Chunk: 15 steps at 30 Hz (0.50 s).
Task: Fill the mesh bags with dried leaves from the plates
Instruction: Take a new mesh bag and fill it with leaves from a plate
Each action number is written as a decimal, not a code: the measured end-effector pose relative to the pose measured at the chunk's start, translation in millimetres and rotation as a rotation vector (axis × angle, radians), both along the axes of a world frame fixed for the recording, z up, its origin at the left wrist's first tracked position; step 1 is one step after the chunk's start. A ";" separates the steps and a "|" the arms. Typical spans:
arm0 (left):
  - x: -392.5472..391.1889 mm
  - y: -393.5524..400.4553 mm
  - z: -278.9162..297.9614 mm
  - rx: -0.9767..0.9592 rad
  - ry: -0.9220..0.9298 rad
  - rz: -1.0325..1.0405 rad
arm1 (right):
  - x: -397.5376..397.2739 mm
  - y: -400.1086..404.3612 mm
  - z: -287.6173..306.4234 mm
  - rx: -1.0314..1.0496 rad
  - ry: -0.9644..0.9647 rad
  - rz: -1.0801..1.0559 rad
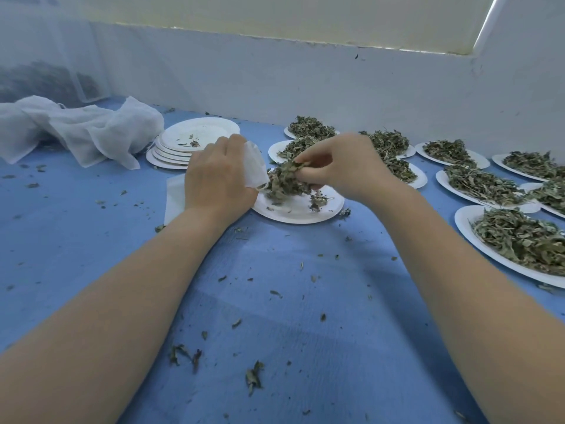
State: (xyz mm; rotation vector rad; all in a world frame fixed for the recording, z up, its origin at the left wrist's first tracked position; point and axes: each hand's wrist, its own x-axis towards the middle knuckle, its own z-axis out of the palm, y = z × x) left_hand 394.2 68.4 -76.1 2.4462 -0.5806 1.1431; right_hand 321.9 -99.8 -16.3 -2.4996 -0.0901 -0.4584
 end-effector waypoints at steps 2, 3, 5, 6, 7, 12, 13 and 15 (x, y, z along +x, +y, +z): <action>-2.3 0.0 1.1 0.042 -0.002 -0.011 | -0.7 -2.4 1.6 0.075 -0.025 0.005; -3.6 -0.5 1.4 0.068 -0.005 -0.020 | -0.8 -1.8 1.5 0.106 -0.033 0.010; -5.9 -1.7 2.0 0.117 0.000 -0.040 | -0.9 2.9 1.4 0.138 -0.042 0.025; -6.8 -2.2 2.4 0.135 -0.003 -0.051 | -0.6 6.2 1.5 0.133 -0.044 0.035; -7.9 -2.6 3.2 0.149 -0.011 -0.064 | -0.2 9.7 1.4 0.124 -0.042 0.045; -15.3 -6.3 4.9 0.150 -0.050 -0.184 | 1.5 26.1 -4.0 -0.001 -0.005 0.139; -15.9 -7.0 4.7 0.155 -0.044 -0.206 | 1.9 27.3 -4.9 -0.011 0.005 0.151; -16.1 -7.2 5.0 0.149 -0.017 -0.228 | 0.5 26.9 -3.2 0.022 0.053 0.198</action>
